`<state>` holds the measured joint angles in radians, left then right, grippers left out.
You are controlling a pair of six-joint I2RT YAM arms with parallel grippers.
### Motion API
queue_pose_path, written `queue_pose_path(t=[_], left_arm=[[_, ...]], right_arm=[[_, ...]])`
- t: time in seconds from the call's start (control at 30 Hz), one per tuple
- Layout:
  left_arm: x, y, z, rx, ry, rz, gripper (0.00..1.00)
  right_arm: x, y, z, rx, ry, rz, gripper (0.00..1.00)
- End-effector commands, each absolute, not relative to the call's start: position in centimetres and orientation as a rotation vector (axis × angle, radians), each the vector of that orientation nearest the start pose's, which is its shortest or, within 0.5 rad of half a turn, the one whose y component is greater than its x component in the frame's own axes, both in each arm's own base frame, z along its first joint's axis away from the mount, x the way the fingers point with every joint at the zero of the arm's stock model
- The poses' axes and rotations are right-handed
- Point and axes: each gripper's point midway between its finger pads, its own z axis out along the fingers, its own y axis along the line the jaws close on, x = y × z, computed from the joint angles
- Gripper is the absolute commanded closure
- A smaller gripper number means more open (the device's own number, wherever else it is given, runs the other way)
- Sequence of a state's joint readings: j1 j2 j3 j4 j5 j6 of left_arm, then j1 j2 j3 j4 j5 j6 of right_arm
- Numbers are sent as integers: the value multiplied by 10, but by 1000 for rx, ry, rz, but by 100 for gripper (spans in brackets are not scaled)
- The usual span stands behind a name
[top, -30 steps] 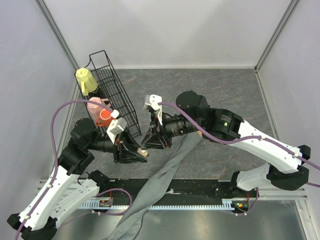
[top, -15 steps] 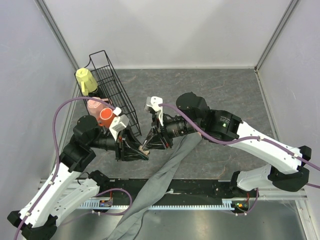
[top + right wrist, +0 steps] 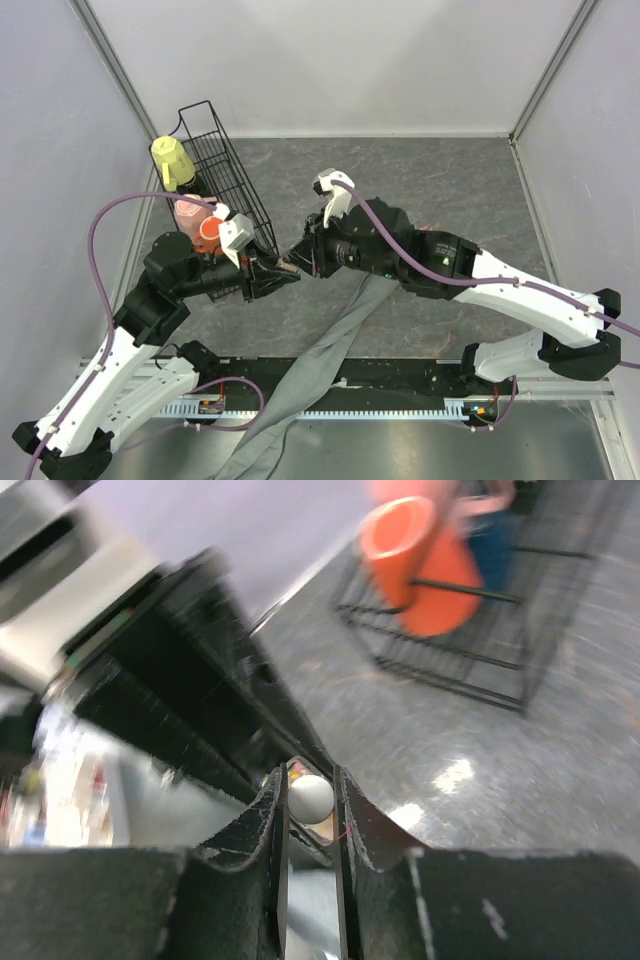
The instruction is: Paint the nails
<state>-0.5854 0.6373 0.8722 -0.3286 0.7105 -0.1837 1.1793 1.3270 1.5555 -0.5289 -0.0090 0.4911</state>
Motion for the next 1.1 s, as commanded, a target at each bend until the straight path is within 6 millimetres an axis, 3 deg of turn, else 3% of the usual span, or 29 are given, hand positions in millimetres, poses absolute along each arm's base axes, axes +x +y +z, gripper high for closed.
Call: queue_pose_path(t=[0.0,0.07,0.17,0.2,0.3,0.37,0.4,0.47,0.5,0.57,0.7,0.9,1.07], left_arm=[[193,-208,331,698,1534,-815,98],[198,-211,332,674,1514,-826,98],[203,-211,323,648,1529,-827,98],[203,-211,319,649,1541,-824,98],[198,-209,312,669,1562,-824,98],[187,-212,309,712,1565,-862,98],[181,-213,305,734,1583,-884,98],[162,-219,304,813,1574,-969,98],[153,-220,302,838,1574,-1001,98],[132,-225,301,922,1541,-1098,98],[101,-229,308,1024,1485,-1247,98],[63,-230,323,1158,1409,-1452,98],[57,-230,329,1175,1399,-1484,98]], right_arm=[[166,348,360,-144,2002,751,100],[156,349,350,-62,1996,677,100],[144,369,340,-114,2009,645,100],[143,373,350,-112,1994,649,100],[141,383,352,-203,1991,621,98],[142,377,363,-244,1965,615,83],[140,373,373,-277,1956,649,67],[144,370,383,-334,1955,704,52],[136,370,387,-439,1961,763,50],[139,365,387,-511,1972,812,43],[125,354,392,-753,1923,922,43],[93,357,388,-1044,1824,1091,50],[73,368,399,-1169,1739,1224,45]])
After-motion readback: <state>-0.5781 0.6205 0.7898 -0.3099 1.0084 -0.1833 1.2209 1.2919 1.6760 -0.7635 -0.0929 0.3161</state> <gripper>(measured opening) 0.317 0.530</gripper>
